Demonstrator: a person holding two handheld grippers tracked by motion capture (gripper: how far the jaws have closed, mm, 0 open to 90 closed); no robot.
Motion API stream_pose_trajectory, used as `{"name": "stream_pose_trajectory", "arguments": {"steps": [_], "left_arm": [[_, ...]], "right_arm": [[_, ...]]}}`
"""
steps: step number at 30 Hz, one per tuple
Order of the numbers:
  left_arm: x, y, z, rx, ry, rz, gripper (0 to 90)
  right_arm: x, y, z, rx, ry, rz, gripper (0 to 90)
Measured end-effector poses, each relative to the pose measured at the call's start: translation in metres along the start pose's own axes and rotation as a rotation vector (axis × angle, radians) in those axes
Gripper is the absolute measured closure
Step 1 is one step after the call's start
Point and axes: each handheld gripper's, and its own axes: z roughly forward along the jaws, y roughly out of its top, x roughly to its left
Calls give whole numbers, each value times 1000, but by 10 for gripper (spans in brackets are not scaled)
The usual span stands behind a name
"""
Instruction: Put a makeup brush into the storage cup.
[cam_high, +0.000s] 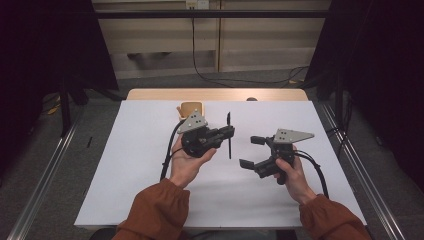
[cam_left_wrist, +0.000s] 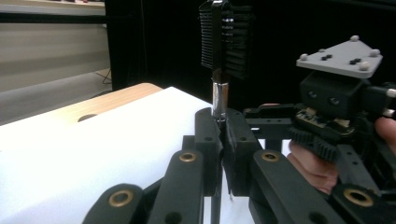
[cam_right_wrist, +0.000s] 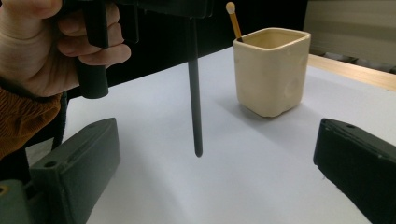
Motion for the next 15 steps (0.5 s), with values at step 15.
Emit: {"name": "stream_pose_trajectory", "arguments": {"steps": [15], "left_arm": [[10,2,-12,4,33,0,858]], "right_arm": [[1,-5,-27,-32,-107,-27,8]]}}
